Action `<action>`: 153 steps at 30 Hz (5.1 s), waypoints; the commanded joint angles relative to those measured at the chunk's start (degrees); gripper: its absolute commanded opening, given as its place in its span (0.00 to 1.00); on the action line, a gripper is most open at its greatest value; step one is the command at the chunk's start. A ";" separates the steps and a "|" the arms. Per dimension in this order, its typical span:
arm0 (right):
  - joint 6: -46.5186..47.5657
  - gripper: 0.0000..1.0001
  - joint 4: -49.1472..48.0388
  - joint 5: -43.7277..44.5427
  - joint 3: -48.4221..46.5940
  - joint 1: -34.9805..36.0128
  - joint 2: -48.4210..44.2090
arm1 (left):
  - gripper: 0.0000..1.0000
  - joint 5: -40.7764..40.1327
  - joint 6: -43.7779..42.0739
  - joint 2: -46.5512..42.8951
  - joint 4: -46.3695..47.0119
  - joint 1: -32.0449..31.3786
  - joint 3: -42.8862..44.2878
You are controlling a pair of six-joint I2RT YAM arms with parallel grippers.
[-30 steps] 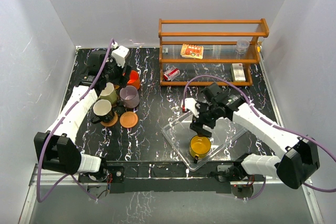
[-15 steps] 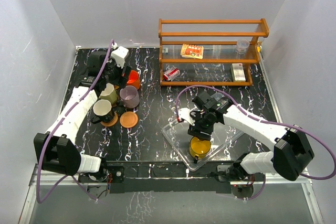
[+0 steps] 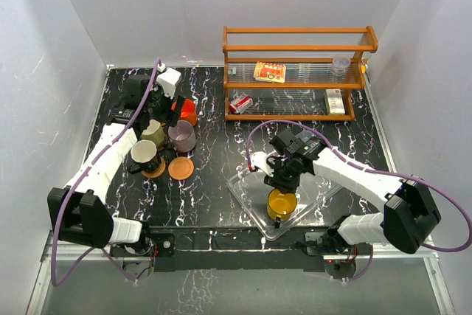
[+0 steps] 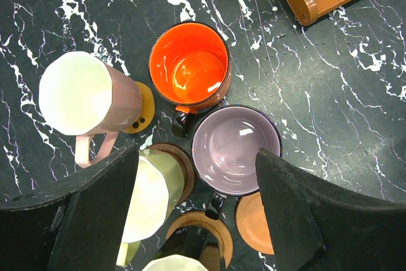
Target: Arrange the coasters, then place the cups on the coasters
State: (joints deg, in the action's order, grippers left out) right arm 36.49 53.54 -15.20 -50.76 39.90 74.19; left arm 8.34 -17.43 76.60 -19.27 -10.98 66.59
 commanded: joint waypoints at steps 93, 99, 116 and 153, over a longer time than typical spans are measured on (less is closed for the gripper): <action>-44.40 0.00 -34.48 29.48 -38.08 2.77 19.33 | 0.48 8.18 18.90 14.29 7.44 -16.52 12.41; -43.63 0.00 -33.80 26.21 -38.82 2.75 18.02 | 0.27 7.94 16.48 13.15 7.32 -16.57 11.29; -35.12 0.30 -28.60 9.76 -39.01 -0.48 17.21 | 0.00 10.40 14.00 7.80 4.06 -16.52 9.62; -19.75 0.78 -35.26 -4.99 -7.56 -21.49 -6.74 | 0.00 -12.91 11.64 -13.64 2.51 -11.02 -19.06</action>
State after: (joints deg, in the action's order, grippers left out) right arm 13.69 22.44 -16.32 -60.23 20.49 70.76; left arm -0.95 -5.98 65.47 -21.50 -22.55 47.51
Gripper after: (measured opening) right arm 0.774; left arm 0.069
